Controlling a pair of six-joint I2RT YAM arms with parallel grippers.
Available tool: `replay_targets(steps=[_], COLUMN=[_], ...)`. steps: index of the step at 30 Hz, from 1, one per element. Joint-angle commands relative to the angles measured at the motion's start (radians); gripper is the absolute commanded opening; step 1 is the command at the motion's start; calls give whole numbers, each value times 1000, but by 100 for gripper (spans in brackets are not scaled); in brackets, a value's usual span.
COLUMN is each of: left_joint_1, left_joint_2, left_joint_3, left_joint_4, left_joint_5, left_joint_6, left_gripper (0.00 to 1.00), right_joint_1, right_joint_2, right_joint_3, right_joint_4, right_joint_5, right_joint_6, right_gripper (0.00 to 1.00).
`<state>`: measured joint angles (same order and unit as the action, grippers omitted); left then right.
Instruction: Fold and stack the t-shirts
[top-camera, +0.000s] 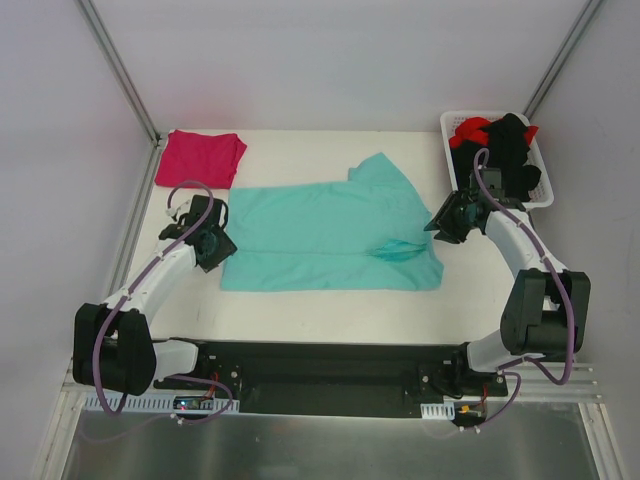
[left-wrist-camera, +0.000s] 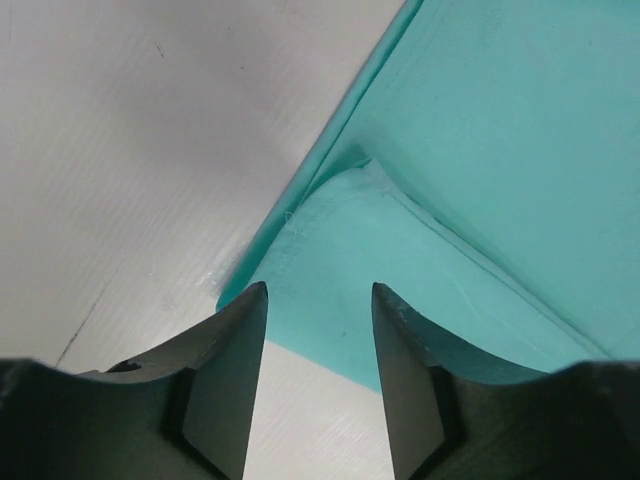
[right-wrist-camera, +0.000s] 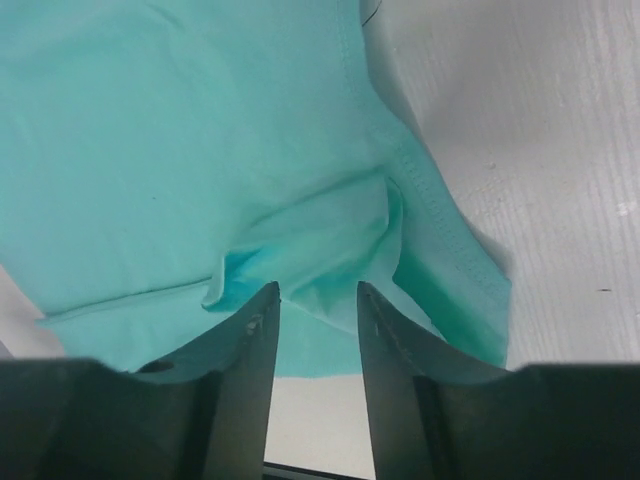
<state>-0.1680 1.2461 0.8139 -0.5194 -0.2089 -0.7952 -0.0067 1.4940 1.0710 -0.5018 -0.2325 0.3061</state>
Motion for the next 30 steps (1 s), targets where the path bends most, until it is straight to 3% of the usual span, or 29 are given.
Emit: replay_targets(steps=[1, 2, 5, 22, 30], left_joint_1=[13, 13, 13, -37, -61], left_joint_2=[-8, -10, -28, -163, -136], left_joint_3=[42, 45, 44, -74, -61], left_joint_4=[6, 7, 6, 5, 4], left_joint_5=[3, 3, 14, 118, 108], left_joint_6=[19, 22, 27, -19, -26], left_gripper=[49, 49, 55, 55, 54], right_joint_1=[5, 22, 27, 28, 14], right_joint_2=[-3, -6, -17, -210, -192], right_joint_3=[55, 55, 50, -158, -191], right_joint_4=[6, 6, 6, 8, 57], right_joint_5=[2, 1, 2, 5, -59], right_joint_6=[-16, -16, -15, -22, -18], right_gripper=[44, 51, 54, 55, 54])
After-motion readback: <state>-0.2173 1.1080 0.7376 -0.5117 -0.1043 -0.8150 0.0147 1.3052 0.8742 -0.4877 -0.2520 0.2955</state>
